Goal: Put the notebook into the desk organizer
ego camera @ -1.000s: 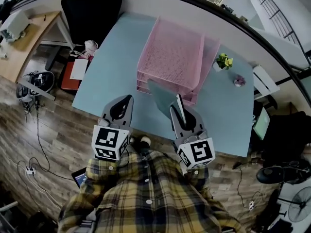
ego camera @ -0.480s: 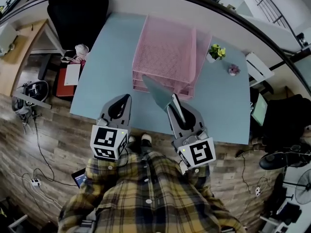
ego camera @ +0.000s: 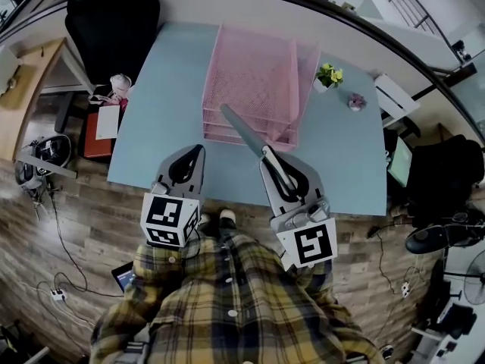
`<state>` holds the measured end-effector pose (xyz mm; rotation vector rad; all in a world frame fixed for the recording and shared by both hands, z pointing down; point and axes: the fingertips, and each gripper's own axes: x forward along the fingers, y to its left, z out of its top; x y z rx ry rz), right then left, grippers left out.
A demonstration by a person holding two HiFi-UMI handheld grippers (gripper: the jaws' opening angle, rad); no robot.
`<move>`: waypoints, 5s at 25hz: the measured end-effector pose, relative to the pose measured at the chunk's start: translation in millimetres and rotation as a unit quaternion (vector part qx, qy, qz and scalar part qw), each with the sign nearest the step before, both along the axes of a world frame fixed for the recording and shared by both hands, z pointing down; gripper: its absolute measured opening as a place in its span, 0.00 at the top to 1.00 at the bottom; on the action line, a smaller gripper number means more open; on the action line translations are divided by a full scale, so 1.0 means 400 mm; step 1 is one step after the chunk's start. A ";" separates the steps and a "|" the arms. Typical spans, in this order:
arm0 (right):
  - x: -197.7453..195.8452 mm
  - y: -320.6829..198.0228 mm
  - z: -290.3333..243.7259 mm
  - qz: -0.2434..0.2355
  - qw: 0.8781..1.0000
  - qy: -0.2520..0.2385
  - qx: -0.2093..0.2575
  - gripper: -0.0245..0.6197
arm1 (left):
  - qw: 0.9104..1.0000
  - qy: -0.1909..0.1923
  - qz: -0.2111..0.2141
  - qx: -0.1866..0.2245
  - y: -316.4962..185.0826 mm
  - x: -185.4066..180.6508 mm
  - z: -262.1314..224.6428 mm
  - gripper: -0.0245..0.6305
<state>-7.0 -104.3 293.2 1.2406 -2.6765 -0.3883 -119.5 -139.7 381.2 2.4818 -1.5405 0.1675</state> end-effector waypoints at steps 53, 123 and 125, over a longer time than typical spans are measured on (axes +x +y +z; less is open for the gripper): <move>-0.079 -0.526 0.113 -0.026 0.879 0.416 0.230 0.86 | 0.999 -0.001 -0.046 -0.007 -0.181 -0.018 0.017 0.97; 0.045 -0.307 0.199 -0.074 0.869 0.487 0.040 0.51 | 1.000 0.002 -0.004 0.008 -0.054 0.039 -0.007 0.97; 0.053 -0.290 0.187 -0.065 0.878 0.473 0.043 0.51 | 1.000 0.001 0.002 0.010 -0.050 0.050 -0.008 0.97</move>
